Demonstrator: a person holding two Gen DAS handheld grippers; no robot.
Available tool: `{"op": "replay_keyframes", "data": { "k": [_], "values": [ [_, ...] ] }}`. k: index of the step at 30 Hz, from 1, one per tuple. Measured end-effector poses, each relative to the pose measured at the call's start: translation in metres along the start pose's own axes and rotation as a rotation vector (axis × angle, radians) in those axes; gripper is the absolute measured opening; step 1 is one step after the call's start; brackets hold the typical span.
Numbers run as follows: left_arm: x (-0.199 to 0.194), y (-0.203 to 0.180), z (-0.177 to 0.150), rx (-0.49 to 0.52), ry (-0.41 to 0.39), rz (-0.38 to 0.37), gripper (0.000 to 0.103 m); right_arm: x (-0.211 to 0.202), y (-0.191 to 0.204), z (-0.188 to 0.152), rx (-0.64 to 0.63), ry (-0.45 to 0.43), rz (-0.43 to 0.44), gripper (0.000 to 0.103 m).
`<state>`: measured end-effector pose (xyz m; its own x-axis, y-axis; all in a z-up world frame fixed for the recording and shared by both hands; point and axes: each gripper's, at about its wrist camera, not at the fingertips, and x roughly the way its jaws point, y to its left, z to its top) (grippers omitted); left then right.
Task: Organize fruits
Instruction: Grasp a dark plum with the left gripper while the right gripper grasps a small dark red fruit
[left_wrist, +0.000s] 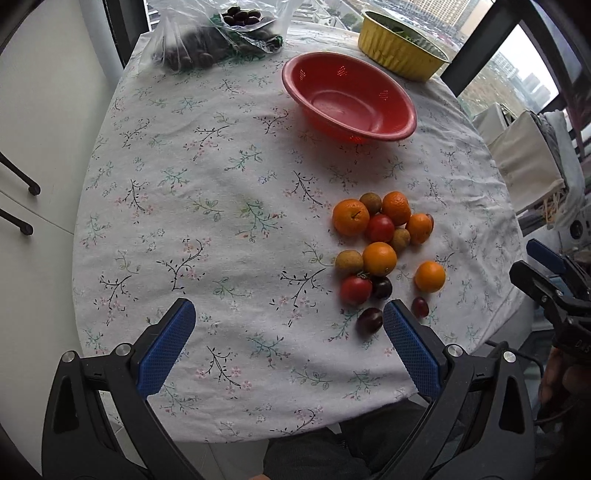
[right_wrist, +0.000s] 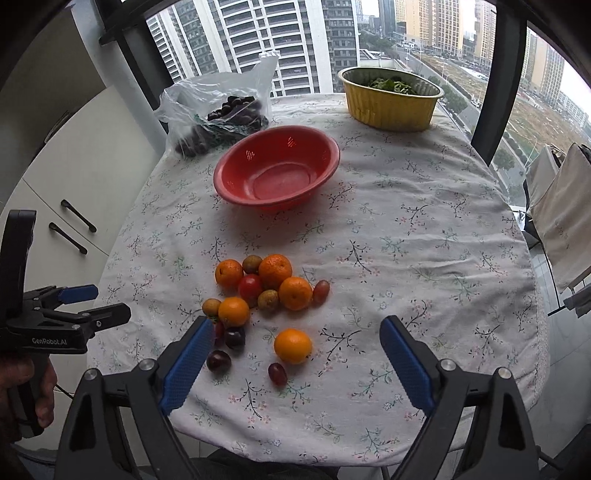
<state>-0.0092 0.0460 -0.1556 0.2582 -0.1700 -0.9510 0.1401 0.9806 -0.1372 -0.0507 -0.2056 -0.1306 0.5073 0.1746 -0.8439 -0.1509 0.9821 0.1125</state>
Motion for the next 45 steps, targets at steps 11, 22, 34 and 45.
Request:
{"op": "replay_keyframes", "data": {
  "k": [11,22,34,45],
  "values": [
    [0.073,-0.074,-0.056,0.461,-0.002,-0.023,0.078,0.056,-0.004,-0.056,-0.022,0.169,0.053,0.07],
    [0.097,-0.078,-0.037,0.415,0.025,-0.12,0.057,0.065,-0.004,-0.056,-0.009,0.201,0.054,0.07],
    [0.11,-0.089,-0.035,0.417,0.048,-0.178,0.034,0.071,-0.004,-0.056,-0.009,0.216,0.068,0.068],
    [0.105,-0.081,-0.04,0.398,0.057,-0.217,0.023,0.084,0.005,-0.058,-0.03,0.245,0.125,0.049]
  ]
}}
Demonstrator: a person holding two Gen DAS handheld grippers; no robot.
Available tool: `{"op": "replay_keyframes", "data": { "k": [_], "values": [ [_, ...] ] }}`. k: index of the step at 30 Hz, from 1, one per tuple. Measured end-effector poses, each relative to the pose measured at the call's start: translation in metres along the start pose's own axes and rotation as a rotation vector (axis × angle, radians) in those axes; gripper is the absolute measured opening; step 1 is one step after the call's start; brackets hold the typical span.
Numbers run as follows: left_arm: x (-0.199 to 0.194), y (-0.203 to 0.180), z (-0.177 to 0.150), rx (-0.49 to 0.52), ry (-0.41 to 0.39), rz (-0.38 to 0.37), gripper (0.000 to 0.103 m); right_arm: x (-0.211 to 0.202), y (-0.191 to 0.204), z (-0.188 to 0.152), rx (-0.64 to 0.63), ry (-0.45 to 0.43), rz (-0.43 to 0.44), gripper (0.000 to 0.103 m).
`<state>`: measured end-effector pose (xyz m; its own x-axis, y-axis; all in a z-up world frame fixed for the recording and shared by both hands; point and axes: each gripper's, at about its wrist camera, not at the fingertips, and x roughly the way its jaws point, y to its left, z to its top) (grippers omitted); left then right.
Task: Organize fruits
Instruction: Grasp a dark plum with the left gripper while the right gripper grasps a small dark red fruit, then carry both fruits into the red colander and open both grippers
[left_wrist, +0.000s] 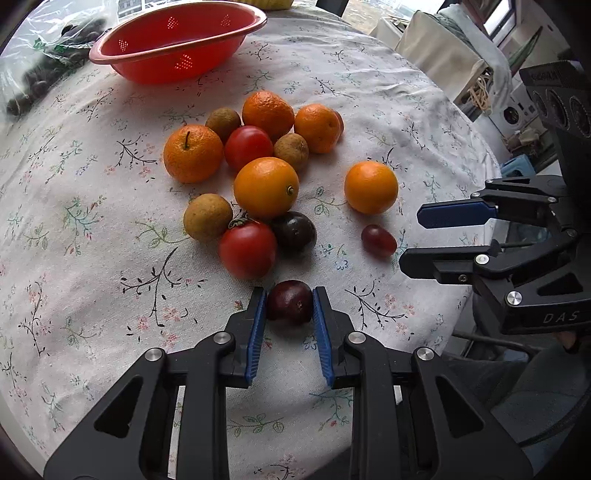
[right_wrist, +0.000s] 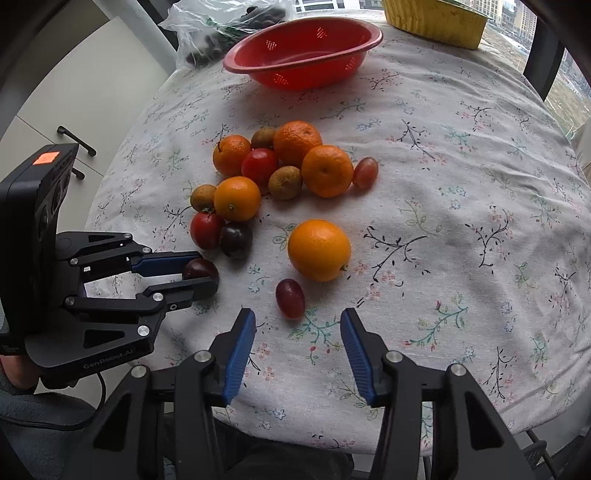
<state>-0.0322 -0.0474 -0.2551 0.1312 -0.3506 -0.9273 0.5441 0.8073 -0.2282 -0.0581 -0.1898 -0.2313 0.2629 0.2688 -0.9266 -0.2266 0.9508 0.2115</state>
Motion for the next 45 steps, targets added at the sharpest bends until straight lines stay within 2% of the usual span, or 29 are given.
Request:
{"op": "replay_keyframes", "data": {
  "k": [7,14,18,26,30,34,38,42,45],
  "values": [
    [-0.01,0.01,-0.013,-0.068,-0.003,-0.039,0.023,0.013,0.008,0.006,-0.022,0.013,0.019,0.037],
    [-0.018,0.02,-0.02,-0.1,-0.01,-0.029,0.023,0.027,0.011,0.009,-0.036,0.032,0.019,0.03],
    [-0.019,0.026,-0.02,-0.113,-0.01,-0.023,0.023,0.029,0.013,0.01,-0.053,0.036,0.005,0.021],
    [-0.017,0.032,-0.017,-0.121,-0.013,-0.024,0.023,0.028,0.012,0.012,-0.037,0.049,0.008,0.02],
    [-0.027,0.036,-0.011,-0.129,-0.033,-0.026,0.023,0.013,0.013,0.016,-0.033,0.023,0.038,0.02],
    [-0.051,0.045,0.007,-0.156,-0.092,-0.029,0.023,-0.017,0.006,0.029,-0.011,-0.043,0.071,0.02],
    [-0.071,0.061,0.041,-0.189,-0.155,-0.008,0.023,-0.039,-0.027,0.061,0.114,-0.111,0.073,0.02],
    [-0.091,0.085,0.091,-0.214,-0.221,0.031,0.023,-0.059,-0.065,0.108,0.226,-0.189,0.064,0.02],
    [-0.094,0.103,0.139,-0.223,-0.241,0.077,0.023,-0.069,-0.072,0.155,0.214,-0.243,0.068,0.02]
  ]
}}
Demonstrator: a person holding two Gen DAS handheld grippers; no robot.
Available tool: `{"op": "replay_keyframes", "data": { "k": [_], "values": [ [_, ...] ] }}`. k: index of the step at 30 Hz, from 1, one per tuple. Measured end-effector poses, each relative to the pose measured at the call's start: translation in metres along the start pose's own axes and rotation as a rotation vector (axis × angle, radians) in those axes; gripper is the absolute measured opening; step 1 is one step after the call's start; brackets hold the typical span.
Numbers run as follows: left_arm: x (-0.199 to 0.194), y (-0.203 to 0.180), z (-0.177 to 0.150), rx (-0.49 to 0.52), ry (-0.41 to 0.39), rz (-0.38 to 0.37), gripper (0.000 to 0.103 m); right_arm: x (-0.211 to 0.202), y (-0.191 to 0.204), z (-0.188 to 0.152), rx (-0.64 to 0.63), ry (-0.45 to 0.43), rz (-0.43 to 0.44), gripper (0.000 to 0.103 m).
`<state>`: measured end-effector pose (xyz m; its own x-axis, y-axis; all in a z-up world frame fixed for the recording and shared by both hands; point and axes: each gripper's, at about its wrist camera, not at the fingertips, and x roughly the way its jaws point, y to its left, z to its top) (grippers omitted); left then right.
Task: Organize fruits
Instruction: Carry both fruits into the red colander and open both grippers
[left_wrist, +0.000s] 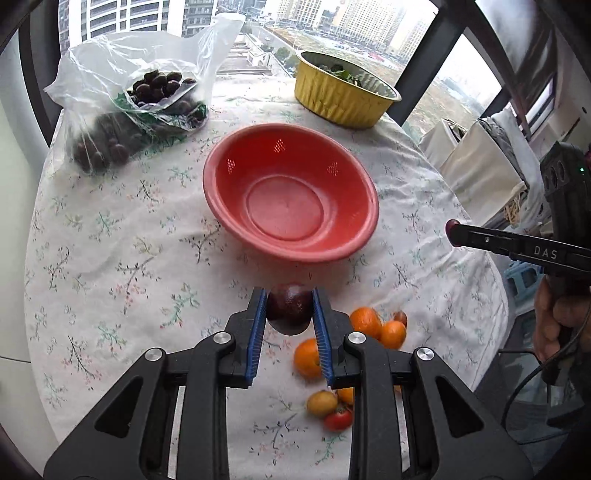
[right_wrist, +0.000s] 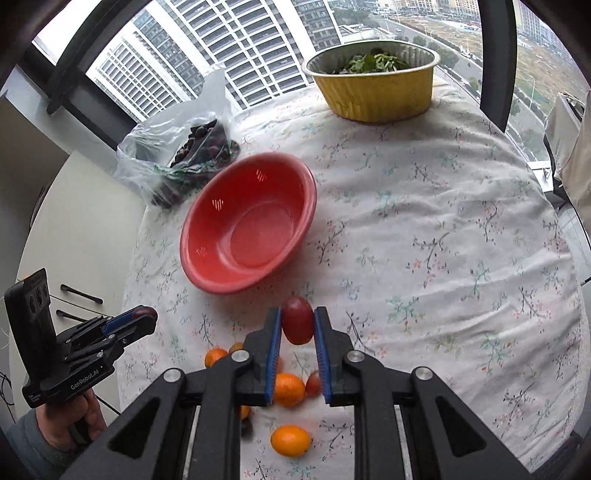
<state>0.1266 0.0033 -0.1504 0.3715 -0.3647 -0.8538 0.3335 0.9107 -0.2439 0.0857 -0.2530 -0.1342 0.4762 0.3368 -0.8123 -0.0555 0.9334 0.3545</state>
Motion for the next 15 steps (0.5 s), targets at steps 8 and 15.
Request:
{"op": "replay_keyframes", "data": {
  "k": [8,15],
  "values": [
    [0.061,0.014,0.079,-0.029,0.058,0.059,0.023,0.069,0.044,0.073,-0.181,0.083,0.015,0.02],
    [0.114,0.006,0.082,-0.014,0.126,0.079,0.023,0.122,0.055,0.071,-0.312,0.198,-0.022,0.02]
  ]
}}
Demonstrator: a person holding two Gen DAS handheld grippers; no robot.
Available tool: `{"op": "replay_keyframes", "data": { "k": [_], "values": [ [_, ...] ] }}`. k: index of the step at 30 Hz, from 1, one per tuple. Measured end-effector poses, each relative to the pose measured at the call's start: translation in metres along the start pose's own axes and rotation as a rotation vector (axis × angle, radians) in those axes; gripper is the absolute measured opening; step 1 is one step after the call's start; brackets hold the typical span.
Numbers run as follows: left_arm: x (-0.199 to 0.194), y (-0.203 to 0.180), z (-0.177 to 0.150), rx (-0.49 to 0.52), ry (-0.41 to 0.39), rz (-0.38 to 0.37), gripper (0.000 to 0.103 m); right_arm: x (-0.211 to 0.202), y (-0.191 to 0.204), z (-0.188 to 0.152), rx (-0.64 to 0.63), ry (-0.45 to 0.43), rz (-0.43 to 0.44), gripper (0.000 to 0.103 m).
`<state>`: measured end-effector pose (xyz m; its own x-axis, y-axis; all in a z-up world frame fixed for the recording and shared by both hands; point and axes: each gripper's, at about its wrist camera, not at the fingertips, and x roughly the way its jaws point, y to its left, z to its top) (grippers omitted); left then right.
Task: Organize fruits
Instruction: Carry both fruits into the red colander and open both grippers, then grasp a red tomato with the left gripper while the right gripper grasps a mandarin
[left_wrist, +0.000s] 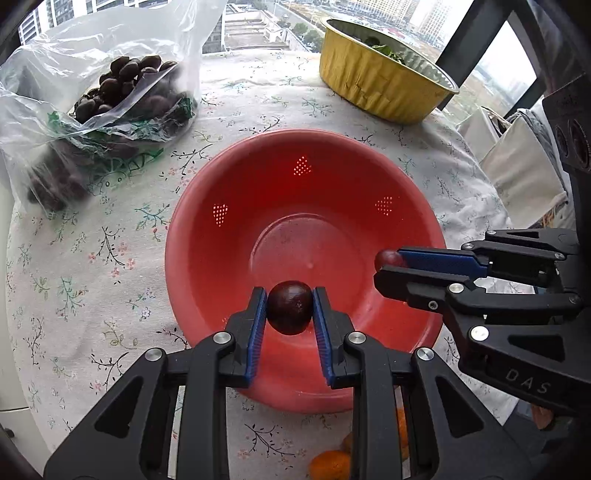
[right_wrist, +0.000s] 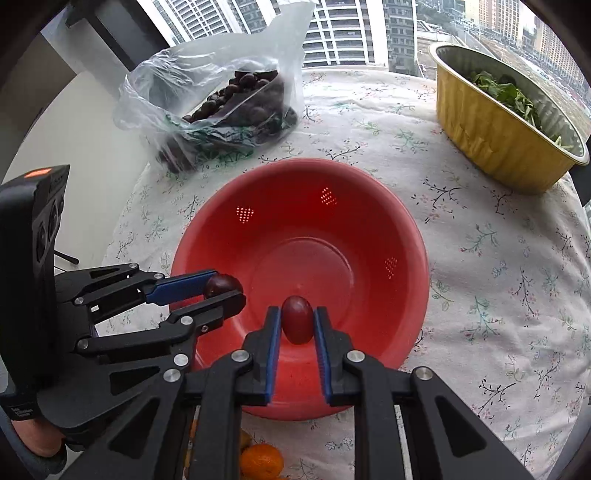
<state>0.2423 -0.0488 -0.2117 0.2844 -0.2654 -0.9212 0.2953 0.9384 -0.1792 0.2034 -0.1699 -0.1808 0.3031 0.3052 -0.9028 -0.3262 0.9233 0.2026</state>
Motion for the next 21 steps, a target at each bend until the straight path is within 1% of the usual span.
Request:
{"op": "replay_keyframes", "data": {
  "k": [5,10,18,19,20,21],
  "values": [
    [0.019,-0.005,-0.003,0.016,0.029,0.015,0.024,0.02,-0.007,0.001,-0.01,0.047,0.002,0.021],
    [0.031,-0.007,-0.002,0.018,0.044,0.032,0.024,0.026,-0.012,0.001,-0.01,0.065,-0.007,0.022],
    [0.032,-0.009,-0.003,0.02,0.041,0.05,0.024,0.024,-0.016,0.001,-0.009,0.051,-0.023,0.037],
    [0.03,-0.01,-0.004,0.02,0.039,0.05,0.026,0.022,-0.016,0.001,-0.01,0.046,-0.025,0.038],
    [0.028,-0.011,-0.004,0.02,0.033,0.051,0.031,0.018,-0.015,0.0,-0.013,0.037,-0.028,0.038],
    [0.024,-0.009,-0.005,0.019,0.026,0.053,0.041,0.014,-0.014,0.0,-0.017,0.026,-0.032,0.038]
  ]
}}
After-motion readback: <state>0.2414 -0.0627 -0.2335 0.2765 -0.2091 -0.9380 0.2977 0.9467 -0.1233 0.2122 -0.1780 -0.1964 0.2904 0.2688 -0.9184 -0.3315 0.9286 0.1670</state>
